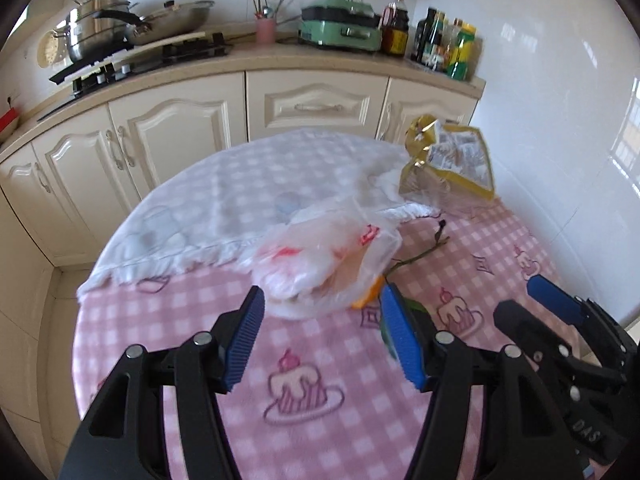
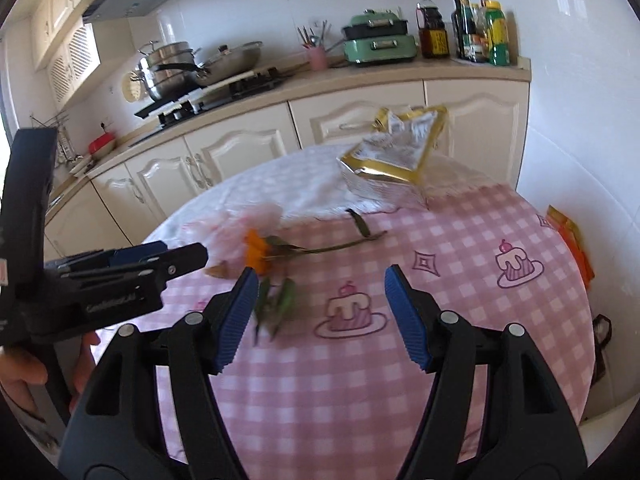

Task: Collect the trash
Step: 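Return to the table, grasp the white plastic bag with the left tool while the right grasps the flower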

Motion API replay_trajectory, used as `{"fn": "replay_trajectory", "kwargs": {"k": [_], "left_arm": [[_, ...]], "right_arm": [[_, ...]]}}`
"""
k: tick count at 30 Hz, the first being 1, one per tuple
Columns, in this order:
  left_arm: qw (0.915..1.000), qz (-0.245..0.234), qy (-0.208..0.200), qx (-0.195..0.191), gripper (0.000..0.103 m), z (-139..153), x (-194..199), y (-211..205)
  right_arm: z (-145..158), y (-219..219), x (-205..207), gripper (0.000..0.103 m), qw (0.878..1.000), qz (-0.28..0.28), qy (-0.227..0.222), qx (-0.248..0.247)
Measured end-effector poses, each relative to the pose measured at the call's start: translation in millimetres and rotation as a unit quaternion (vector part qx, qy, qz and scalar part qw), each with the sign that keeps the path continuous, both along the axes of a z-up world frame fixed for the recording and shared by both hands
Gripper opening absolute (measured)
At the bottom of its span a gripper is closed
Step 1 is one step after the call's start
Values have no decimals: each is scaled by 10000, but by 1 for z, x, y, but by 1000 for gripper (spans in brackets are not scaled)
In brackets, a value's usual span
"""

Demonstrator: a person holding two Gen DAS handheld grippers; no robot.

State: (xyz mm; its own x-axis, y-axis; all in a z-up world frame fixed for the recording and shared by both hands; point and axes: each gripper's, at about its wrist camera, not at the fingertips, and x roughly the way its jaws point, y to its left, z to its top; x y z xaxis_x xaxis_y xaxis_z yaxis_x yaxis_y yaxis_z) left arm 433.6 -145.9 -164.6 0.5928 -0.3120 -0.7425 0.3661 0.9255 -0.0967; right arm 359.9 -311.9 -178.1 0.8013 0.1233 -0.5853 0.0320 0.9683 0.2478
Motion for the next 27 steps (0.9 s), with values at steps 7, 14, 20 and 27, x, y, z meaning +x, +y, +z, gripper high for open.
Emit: {"fn": "replay_trajectory", "kwargs": {"k": [7, 14, 20, 27], "left_arm": [[9998, 103, 31, -137, 19, -7, 24, -3], [9975, 354, -231, -559, 12, 4, 16, 20], [9923, 719, -602, -809, 12, 16, 1, 44], [9898, 850, -760, -857, 12, 23, -18, 60]], "right_arm": [[-11, 7, 29, 66, 9991, 240, 266, -223], [-9, 38, 57, 66, 9962, 652, 372, -443], [-15, 69, 81, 30, 9919, 844, 585, -747], [-15, 74, 69, 14, 9917, 783, 555, -851]]}}
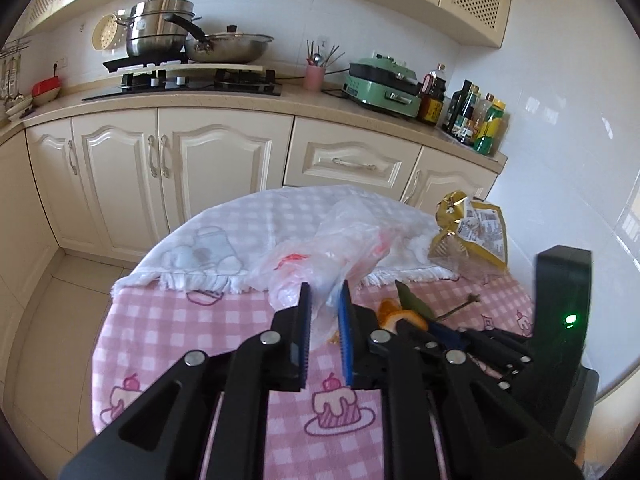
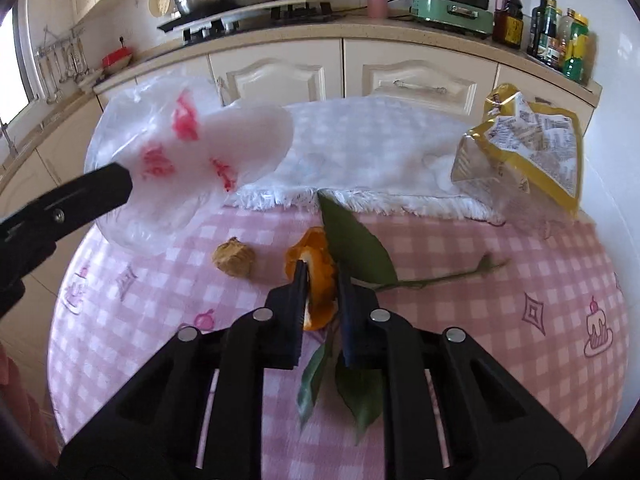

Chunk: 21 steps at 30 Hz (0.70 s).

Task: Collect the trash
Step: 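Return to the table, grasp the white plastic bag with the left tool while the right grasps the flower, then carry both items over the bin and open the left tool to drop the bag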

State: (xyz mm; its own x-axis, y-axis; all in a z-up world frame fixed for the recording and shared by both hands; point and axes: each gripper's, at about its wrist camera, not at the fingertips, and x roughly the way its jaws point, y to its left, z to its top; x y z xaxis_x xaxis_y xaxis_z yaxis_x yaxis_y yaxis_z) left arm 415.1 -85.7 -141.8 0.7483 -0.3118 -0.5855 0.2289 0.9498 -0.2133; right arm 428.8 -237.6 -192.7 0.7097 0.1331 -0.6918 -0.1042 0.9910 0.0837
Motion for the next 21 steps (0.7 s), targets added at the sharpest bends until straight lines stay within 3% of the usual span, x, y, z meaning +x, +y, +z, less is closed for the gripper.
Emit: {"fn": "replay_trajectory", "kwargs": {"k": [6, 10, 16, 21], "left_arm": [[9992, 141, -289, -236, 12, 22, -35, 30], [9976, 374, -479, -338, 12, 38, -67, 66], [9919, 1043, -648, -317, 12, 48, -119, 149], [9842, 1677, -486, -281, 12, 36, -158, 227]], "right_arm": [[43, 11, -32, 14, 9983, 0, -588, 53], [70, 45, -54, 14, 9957, 326, -860, 95], [93, 138, -90, 14, 9866, 1254, -1032, 177], [86, 222, -114, 14, 9755, 2012, -882, 100]]}}
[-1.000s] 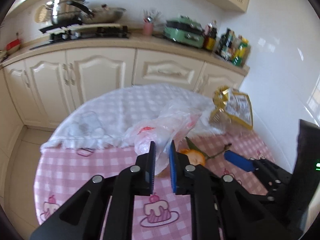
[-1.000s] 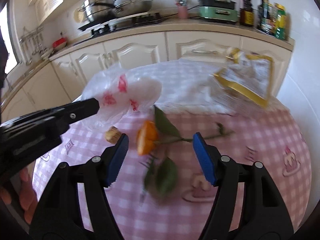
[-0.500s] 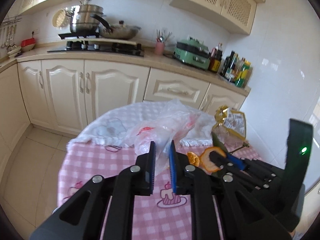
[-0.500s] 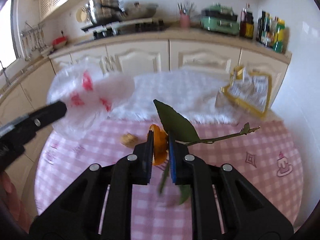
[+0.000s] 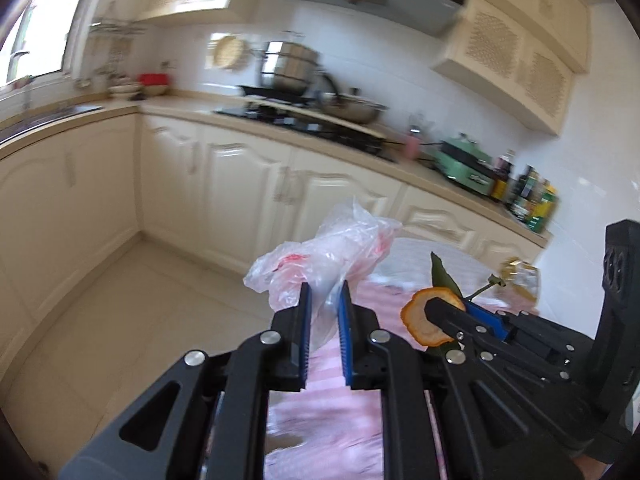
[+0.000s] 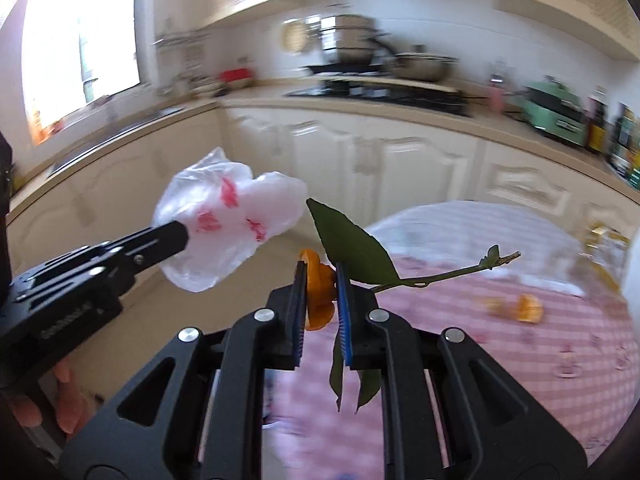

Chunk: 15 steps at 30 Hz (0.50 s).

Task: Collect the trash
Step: 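Carry both items over the bin and open the left tool to drop the bag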

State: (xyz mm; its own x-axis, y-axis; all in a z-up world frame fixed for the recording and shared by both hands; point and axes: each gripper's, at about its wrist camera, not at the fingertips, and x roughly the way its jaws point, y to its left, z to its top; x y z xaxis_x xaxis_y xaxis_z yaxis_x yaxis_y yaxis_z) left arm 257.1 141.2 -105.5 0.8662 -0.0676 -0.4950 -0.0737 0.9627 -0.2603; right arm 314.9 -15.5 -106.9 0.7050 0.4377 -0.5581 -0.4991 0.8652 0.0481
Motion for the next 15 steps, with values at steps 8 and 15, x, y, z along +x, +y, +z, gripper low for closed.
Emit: {"fn": "replay_trajectory", "kwargs": {"k": [8, 15], "left_arm": [[9943, 829, 662, 49, 12, -45, -28, 97], [9845, 1092, 1364, -182, 12, -116, -19, 144]], "right_arm": [[-60, 118, -15, 14, 9924, 1044, 468, -452], [-140, 173, -10, 14, 9764, 1607, 1148, -875]]}}
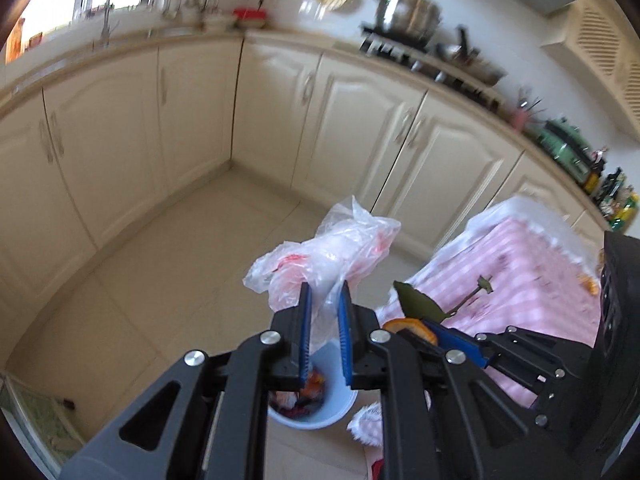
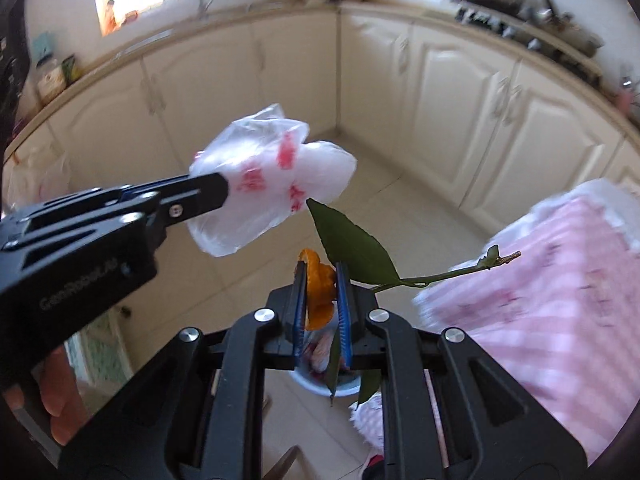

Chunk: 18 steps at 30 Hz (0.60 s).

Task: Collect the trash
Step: 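Carry both items over the bin and open the left tool to drop the bag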

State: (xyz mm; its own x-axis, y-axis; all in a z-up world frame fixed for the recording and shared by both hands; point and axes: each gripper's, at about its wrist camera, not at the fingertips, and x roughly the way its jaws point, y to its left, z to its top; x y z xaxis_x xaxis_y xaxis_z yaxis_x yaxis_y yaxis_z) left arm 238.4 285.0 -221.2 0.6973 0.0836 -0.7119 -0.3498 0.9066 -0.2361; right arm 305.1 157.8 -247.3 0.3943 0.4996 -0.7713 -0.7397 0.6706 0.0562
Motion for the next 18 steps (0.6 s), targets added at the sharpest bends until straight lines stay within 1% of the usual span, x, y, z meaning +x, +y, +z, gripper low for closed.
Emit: {"fn": "replay_trajectory", "kwargs": {"k": [3, 5, 8, 9, 10, 12, 13, 15, 18], "left_arm": [[9987, -39, 316, -389, 12, -34, 13, 6], [9971, -98, 571, -484, 12, -54, 26, 2], [9937, -262, 837, -695, 18, -76, 42, -4], [9924, -304, 908, -774, 22, -83, 47, -6], [9911, -353, 991, -819, 24, -87, 54, -9], [9897, -421, 1111, -802, 33, -94, 60, -14], [9895, -449, 1149, -755, 34, -96, 63, -17], [9896, -454, 1179, -691, 42, -97, 67, -23], [9895, -443, 1223, -638, 45, -98, 69, -24]], "right_arm": [[-28, 4, 9, 14, 9996, -24, 194, -226], [-44, 4, 17, 14, 9989, -59, 300, -362], [-59, -1, 27, 14, 9978, -150, 428, -488], [-63, -3, 29, 14, 9974, -189, 468, -514], [-67, -4, 33, 14, 9971, -225, 500, -537], [-73, -5, 37, 14, 9966, -258, 540, -569], [-76, -6, 40, 14, 9963, -282, 556, -585], [-78, -9, 47, 14, 9960, -300, 599, -588], [-83, -9, 47, 15, 9957, -318, 627, -609]]}}
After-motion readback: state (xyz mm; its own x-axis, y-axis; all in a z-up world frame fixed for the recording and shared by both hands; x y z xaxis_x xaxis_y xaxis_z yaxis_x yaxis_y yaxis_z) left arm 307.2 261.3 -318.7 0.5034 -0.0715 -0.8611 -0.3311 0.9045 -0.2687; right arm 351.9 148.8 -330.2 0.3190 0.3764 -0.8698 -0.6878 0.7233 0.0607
